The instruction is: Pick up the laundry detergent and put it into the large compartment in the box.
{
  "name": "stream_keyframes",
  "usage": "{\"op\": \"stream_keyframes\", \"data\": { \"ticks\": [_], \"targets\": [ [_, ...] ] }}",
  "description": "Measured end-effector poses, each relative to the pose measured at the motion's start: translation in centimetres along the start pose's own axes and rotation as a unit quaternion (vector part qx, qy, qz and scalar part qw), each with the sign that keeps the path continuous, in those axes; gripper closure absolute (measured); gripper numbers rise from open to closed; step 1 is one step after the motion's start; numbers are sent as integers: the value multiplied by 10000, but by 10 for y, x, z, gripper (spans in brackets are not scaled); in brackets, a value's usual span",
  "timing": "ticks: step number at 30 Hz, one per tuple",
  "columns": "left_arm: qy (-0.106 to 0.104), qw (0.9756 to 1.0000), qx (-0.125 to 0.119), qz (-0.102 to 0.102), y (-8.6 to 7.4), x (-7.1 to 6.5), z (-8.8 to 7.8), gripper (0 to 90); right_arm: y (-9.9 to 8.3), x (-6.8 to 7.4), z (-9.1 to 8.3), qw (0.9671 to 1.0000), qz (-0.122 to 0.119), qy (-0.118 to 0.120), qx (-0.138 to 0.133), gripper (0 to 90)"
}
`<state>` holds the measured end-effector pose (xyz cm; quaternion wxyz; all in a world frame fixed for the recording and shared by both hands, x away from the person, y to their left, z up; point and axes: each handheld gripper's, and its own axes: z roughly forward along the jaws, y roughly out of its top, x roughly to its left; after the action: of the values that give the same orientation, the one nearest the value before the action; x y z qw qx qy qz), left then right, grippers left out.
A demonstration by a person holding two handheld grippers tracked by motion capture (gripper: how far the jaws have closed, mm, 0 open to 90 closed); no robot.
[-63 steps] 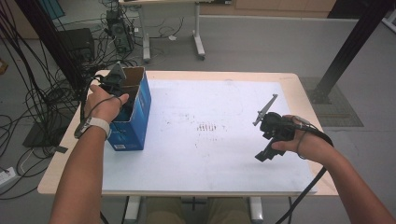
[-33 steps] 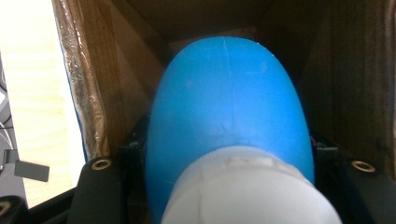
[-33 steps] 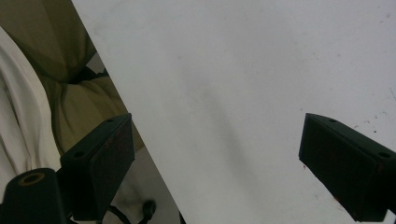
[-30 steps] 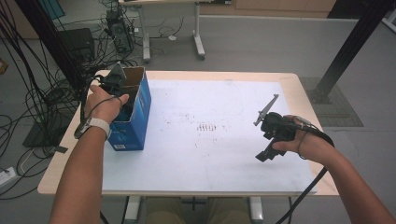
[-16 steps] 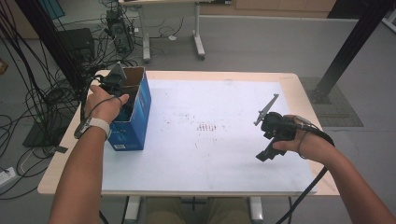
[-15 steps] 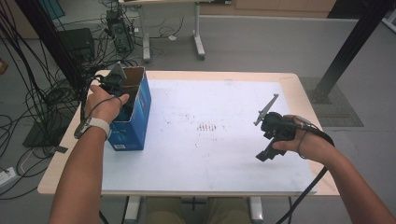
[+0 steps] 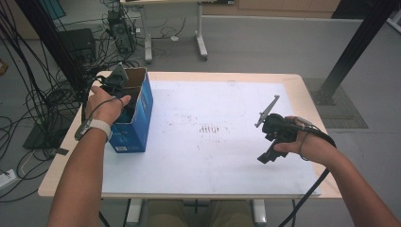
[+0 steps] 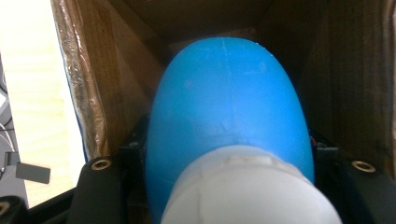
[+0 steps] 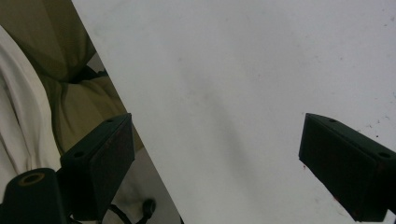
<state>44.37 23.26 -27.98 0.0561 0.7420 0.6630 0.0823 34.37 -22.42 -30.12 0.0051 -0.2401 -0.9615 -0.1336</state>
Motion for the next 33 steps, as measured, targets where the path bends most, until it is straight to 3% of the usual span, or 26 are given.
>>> {"op": "stream_keyframes", "data": {
  "ticks": [19, 23, 33],
  "targets": [
    [-67, 10000, -56, 32, 0, 0, 0, 362, -1, -1, 3, 10000, 13, 26, -18, 105],
    [-207, 9998, -42, -4, 1, 0, 0, 288, -1, -2, 2, 10000, 25, 26, -7, 106],
    [-119, 9999, -100, 49, 0, -2, -2, 281, 0, -1, 3, 10000, 5, 30, -6, 106]
  ]
}}
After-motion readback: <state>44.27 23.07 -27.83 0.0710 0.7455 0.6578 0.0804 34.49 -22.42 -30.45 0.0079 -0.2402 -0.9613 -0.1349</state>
